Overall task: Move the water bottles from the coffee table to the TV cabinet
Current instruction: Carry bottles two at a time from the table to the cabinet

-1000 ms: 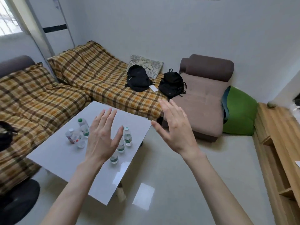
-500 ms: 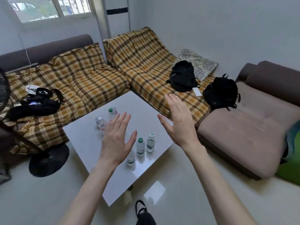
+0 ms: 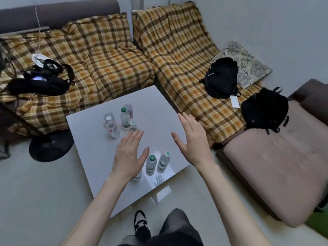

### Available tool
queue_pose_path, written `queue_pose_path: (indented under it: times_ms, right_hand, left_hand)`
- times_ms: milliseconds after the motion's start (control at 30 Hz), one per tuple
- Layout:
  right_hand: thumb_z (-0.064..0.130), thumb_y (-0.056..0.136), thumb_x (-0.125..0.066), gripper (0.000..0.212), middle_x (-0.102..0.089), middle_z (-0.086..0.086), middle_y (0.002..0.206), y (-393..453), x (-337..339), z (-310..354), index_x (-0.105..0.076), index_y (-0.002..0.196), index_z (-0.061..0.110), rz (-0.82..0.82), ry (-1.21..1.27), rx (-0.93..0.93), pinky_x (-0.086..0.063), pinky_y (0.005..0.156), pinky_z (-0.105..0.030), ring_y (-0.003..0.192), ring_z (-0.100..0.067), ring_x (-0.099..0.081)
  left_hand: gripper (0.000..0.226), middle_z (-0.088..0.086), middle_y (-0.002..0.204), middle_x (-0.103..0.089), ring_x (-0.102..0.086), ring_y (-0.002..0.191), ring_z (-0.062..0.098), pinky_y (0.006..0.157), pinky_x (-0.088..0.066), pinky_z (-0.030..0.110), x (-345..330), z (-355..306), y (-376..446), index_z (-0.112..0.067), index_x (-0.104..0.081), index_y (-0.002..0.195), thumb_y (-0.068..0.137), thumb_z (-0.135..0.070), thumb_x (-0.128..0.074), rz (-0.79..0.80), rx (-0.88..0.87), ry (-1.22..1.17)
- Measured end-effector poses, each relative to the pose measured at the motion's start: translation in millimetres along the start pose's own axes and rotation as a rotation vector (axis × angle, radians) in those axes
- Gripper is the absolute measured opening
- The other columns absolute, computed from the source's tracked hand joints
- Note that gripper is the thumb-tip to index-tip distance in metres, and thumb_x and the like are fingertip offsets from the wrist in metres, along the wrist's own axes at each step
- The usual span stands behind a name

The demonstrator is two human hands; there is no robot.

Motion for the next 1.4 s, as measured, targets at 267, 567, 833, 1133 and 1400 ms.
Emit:
queue_pose_path:
  times_ms: [267, 567, 833, 1133, 1400]
  right_hand:
    - [0.043, 0.101, -0.059, 0.065, -0.04, -0.005, 0.162, 30.7, -64.8, -65.8, -0.038, 0.158, 0.016, 0.253, 0.084, 0.098, -0.03, 0.122, -0.045, 0.152, -0.028, -0.033]
    - [0.04, 0.096, -0.063, 0.073, -0.033, -0.005, 0.165, 35.2, -140.9, -104.9, -0.033, 0.16, 0.018, 0.599, 0.057, 0.212, -0.029, 0.12, -0.04, 0.154, -0.028, -0.029]
    - [0.034, 0.096, -0.064, 0.062, -0.04, -0.007, 0.152, 27.8, -198.6, -114.2, -0.038, 0.151, 0.02, 0.821, -0.127, 0.2, -0.046, 0.086, -0.04, 0.119, -0.034, -0.054]
    - [0.015, 0.097, -0.058, 0.031, -0.044, -0.013, 0.123, 29.3, -237.7, -113.2, -0.047, 0.126, 0.01, 0.951, -0.155, 0.093, -0.036, 0.064, -0.04, 0.092, -0.036, -0.054]
    - [0.004, 0.099, -0.048, 0.02, -0.051, -0.012, 0.116, 28.4, -240.6, -116.1, -0.047, 0.119, 0.008, 0.93, -0.171, 0.063, -0.034, 0.061, -0.038, 0.086, -0.033, -0.054]
  left_hand:
    - [0.057, 0.004, 0.149, -0.055, -0.05, 0.137, 0.028, 0.116, -0.039, 0.043, -81.8, 11.2, 30.7, -0.014, -0.051, 0.147, 0.096, -0.038, -0.063, 0.154, 0.16, 0.049]
    - [0.054, 0.005, 0.139, -0.061, -0.053, 0.128, 0.03, 0.115, -0.03, 0.036, -160.7, 16.1, 45.9, -0.013, -0.055, 0.142, 0.092, -0.031, -0.065, 0.345, 0.329, 0.132]
    - [0.057, 0.002, 0.138, -0.058, -0.053, 0.125, 0.028, 0.12, -0.027, 0.037, -207.9, 29.7, 41.7, -0.019, -0.049, 0.146, 0.091, -0.028, -0.064, 0.495, 0.378, 0.187]
    - [0.037, 0.008, 0.115, -0.059, -0.056, 0.1, 0.032, 0.097, -0.038, 0.036, -231.0, 53.2, 36.8, -0.013, -0.061, 0.12, 0.084, -0.01, -0.069, 0.483, 0.398, 0.152]
    - [0.019, 0.011, 0.109, -0.053, -0.053, 0.094, 0.032, 0.078, -0.025, 0.03, -231.3, 54.2, 46.8, -0.008, -0.056, 0.108, 0.091, -0.006, -0.063, 0.503, 0.388, 0.132]
Point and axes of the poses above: each hand's wrist, its own y-axis towards the middle knuckle, its own x-axis out of the back of the hand, z = x × y, the point moved 1 cm from there along y, towards the middle knuckle
